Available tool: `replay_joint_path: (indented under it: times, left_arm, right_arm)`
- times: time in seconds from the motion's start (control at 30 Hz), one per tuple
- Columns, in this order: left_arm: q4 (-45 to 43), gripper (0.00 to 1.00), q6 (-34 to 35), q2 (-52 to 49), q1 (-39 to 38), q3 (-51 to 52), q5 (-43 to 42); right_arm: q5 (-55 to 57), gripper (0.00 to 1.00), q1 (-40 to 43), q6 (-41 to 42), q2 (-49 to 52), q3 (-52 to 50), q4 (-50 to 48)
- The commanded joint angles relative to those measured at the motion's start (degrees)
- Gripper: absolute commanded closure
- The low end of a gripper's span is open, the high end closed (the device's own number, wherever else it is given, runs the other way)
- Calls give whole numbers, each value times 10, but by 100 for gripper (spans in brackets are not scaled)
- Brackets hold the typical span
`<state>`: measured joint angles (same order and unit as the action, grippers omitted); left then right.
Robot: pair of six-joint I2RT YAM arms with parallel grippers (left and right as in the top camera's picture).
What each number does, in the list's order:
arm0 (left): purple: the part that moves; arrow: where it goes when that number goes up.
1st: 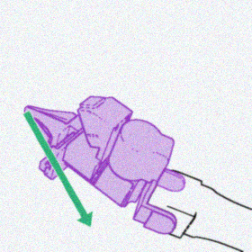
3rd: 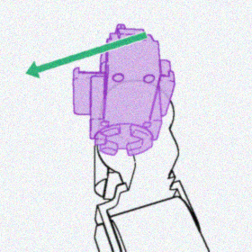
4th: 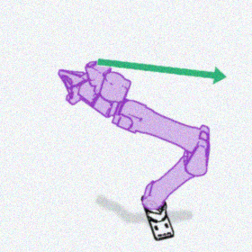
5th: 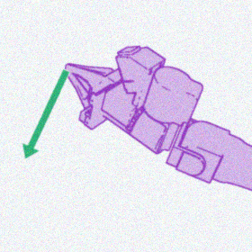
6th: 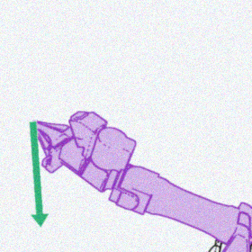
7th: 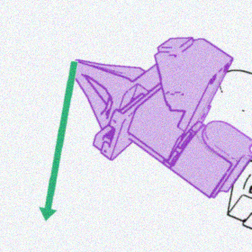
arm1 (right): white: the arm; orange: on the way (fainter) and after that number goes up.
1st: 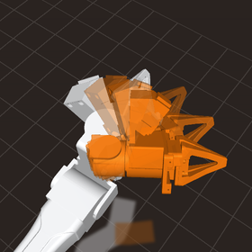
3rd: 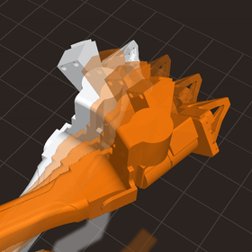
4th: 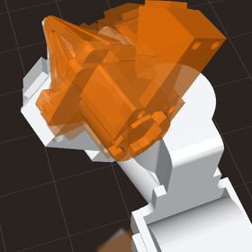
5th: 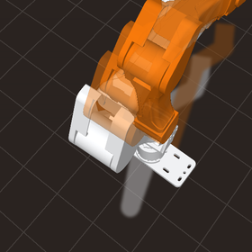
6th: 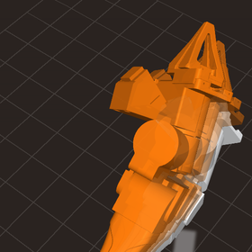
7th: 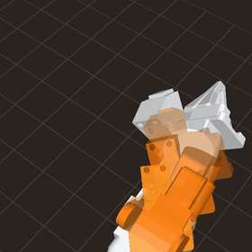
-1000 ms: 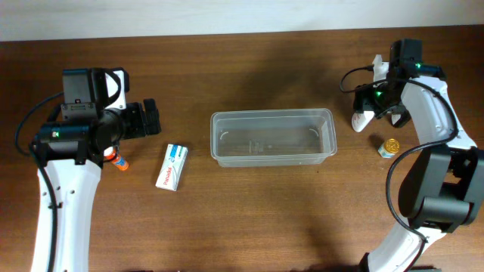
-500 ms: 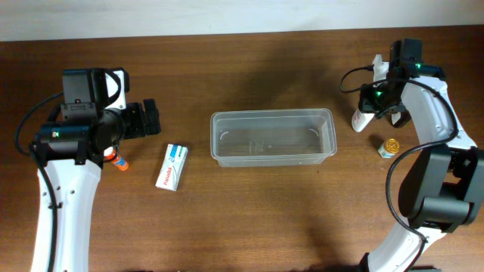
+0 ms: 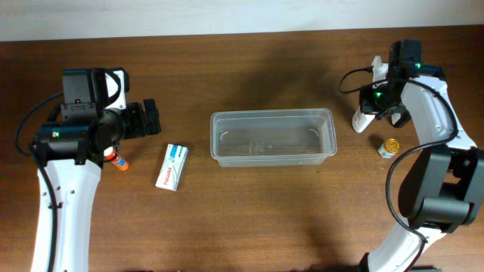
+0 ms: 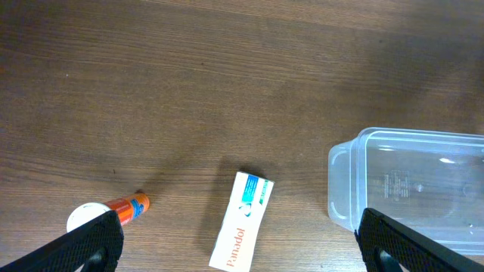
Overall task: Pack container
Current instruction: 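Carry the spray bottle into the container's right end and release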
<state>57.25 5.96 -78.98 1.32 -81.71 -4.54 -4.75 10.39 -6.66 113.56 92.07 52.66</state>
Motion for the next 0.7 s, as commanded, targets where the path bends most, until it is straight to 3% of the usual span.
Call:
replay_joint_path:
  times: [0.0, 0.23, 0.53, 0.67]
  left_arm:
    - [-2, 1, -11, -2, 3, -13, -6]
    - [-2, 1, -11, -2, 3, -13, -6]
    - [-2, 1, -11, -2, 3, -13, -6]
    - [-2, 1, -11, -2, 3, -13, -6]
  right_arm:
    - [3, 81, -19, -5, -12, 9, 5]
    - [5, 86, -59, -3, -72, 26, 39]
    - [10, 89, -123, 14, -157, 142, 145]
    - [10, 93, -154, 62, -177, 151, 177]
